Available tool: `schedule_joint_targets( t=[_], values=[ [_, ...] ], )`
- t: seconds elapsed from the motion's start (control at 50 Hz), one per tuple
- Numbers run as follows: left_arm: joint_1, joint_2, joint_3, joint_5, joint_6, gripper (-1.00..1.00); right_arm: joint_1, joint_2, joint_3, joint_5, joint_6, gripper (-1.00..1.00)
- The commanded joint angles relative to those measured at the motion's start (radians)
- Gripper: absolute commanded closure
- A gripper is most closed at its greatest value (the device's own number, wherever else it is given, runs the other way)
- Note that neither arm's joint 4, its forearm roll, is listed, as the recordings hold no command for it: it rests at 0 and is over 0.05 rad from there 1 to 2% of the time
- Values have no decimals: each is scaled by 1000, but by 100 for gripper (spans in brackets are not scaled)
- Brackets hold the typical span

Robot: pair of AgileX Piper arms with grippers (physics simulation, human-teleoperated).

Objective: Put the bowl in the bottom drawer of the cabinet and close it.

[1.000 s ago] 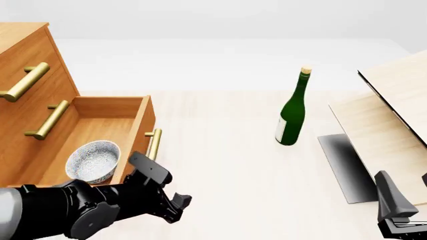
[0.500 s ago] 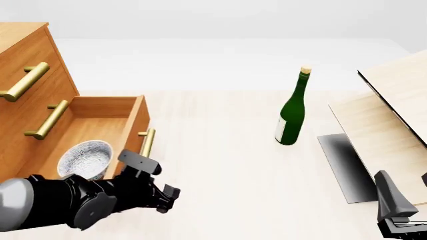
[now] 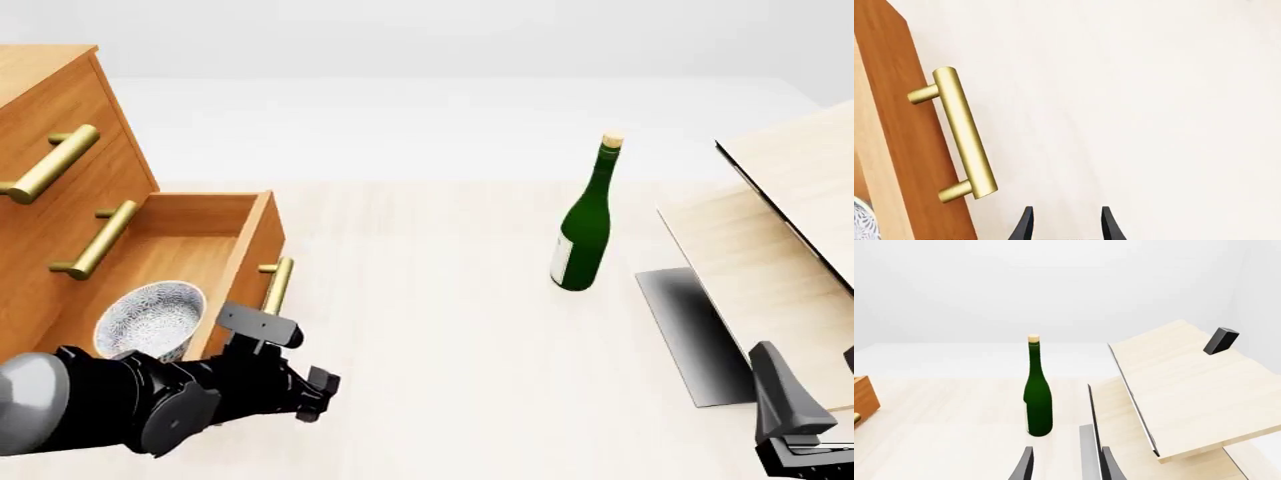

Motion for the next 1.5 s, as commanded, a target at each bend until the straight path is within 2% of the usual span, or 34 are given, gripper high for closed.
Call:
schedule_joint_targets(
  t=[0.02, 0.3, 0.56, 0.58, 0.64, 0.68, 0.72, 0.74, 0.82, 0.9, 1.0, 1.12, 1.26, 1.38, 1.5],
  values=[
    [70, 44, 30, -39, -10, -100, 0, 0, 0, 0, 0, -100],
    [166, 23, 54, -44, 15, -100, 0, 0, 0, 0, 0, -100],
    [292, 11, 96, -71, 157, -100, 0, 0, 0, 0, 0, -100],
    [322, 1, 107, -78, 192, -100, 0, 0, 0, 0, 0, -100],
    [343, 7, 117, -90, 221, -100, 0, 0, 0, 0, 0, -100],
    [380, -7, 135, -103, 270, -100, 0, 0, 0, 0, 0, -100],
    [369, 0, 133, -102, 256, -100, 0, 0, 0, 0, 0, -100],
    [388, -10, 142, -107, 280, -100, 0, 0, 0, 0, 0, -100],
    [408, -9, 148, -111, 293, -100, 0, 0, 0, 0, 0, -100],
    [454, -7, 166, -134, 335, -100, 0, 0, 0, 0, 0, -100],
    [456, 2, 167, -137, 329, -100, 0, 0, 0, 0, 0, -100],
    [501, 28, 159, -150, 327, -100, 0, 0, 0, 0, 0, -100],
    [557, 27, 173, -171, 362, -100, 0, 0, 0, 0, 0, -100],
    [648, 41, 191, -214, 407, -100, 0, 0, 0, 0, 0, -100],
    [669, 45, 193, -216, 399, -100, 0, 0, 0, 0, 0, -100]
  ],
)
